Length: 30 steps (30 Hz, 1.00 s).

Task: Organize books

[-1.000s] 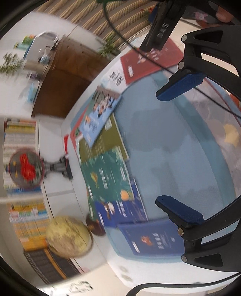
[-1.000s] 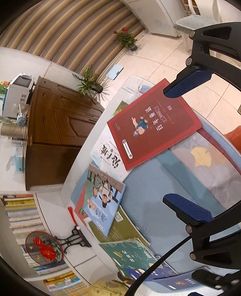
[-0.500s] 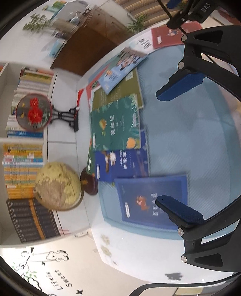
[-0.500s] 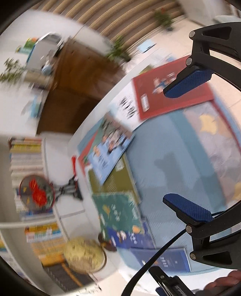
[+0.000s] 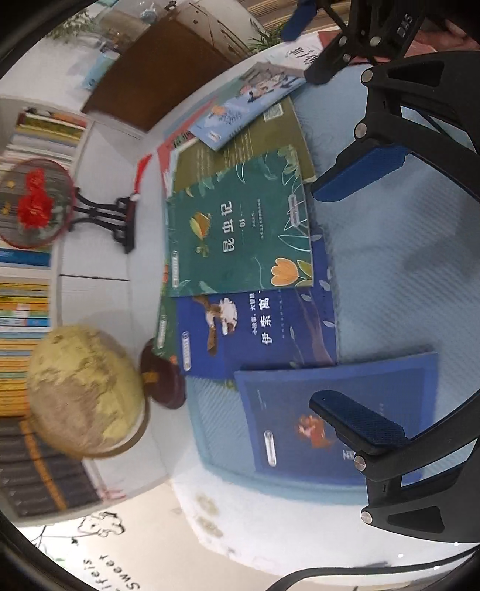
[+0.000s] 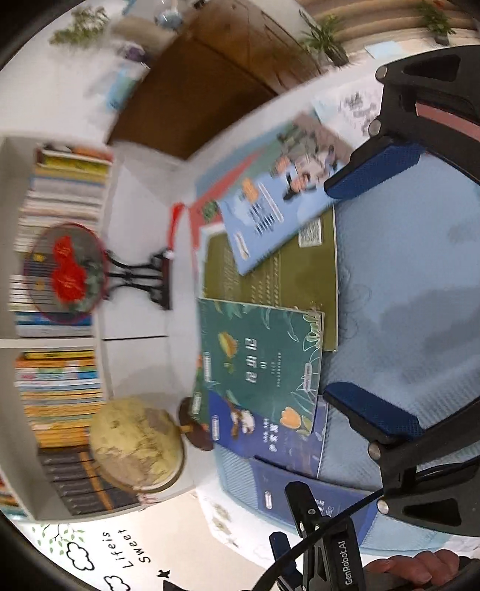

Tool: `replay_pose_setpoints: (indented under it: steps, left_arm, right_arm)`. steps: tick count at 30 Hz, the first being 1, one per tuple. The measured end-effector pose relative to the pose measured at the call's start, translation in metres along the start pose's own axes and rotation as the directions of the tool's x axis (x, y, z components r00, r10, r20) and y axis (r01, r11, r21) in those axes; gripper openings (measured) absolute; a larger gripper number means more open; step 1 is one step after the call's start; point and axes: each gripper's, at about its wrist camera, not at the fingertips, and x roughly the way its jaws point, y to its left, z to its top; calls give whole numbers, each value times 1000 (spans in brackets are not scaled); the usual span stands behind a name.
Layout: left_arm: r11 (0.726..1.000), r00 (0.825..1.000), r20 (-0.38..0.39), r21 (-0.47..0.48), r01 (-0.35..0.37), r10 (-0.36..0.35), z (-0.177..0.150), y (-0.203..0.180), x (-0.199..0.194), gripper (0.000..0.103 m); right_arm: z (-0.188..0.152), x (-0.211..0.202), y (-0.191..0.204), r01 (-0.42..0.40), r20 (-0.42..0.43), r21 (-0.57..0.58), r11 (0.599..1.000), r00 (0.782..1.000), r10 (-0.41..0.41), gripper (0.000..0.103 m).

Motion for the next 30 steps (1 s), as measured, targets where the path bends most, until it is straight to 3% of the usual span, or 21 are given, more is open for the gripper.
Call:
replay_pose_setpoints:
  steps: [2, 7, 10, 14, 23, 27, 30]
  left_arm:
    - [1000, 999, -34, -12, 4, -5, 6, 1, 18, 102]
    - [1000, 996, -88, -12, 5, -6, 15, -1, 54, 101]
    - [1000, 993, -115, -14, 9, -10, 18, -1, 69, 94]
    - [998, 988, -145, -43, 37, -43, 20, 1, 84, 82]
    - [994, 982, -167, -71, 81, -92, 23, 2, 103, 79]
    - [991, 972, -199, -79, 108, -122, 21, 1, 114, 72]
    - [990, 972, -193, -68, 122, -133, 19, -2, 113, 72]
  right_arm:
    - [6, 25, -2, -33, -61, 1, 999, 998, 33, 87]
    - [19, 70, -5, -121, -157, 19, 992, 980, 122, 87]
    - [25, 88, -1, -136, -178, 8, 991, 975, 135, 85]
    - [31, 110, 6, -150, -212, -6, 989, 966, 145, 71]
    - [38, 141, 9, -154, -250, -11, 988, 957, 146, 56]
    - [40, 147, 12, -156, -246, -19, 988, 958, 147, 55]
    - [41, 149, 15, -165, -246, -21, 986, 957, 155, 55]
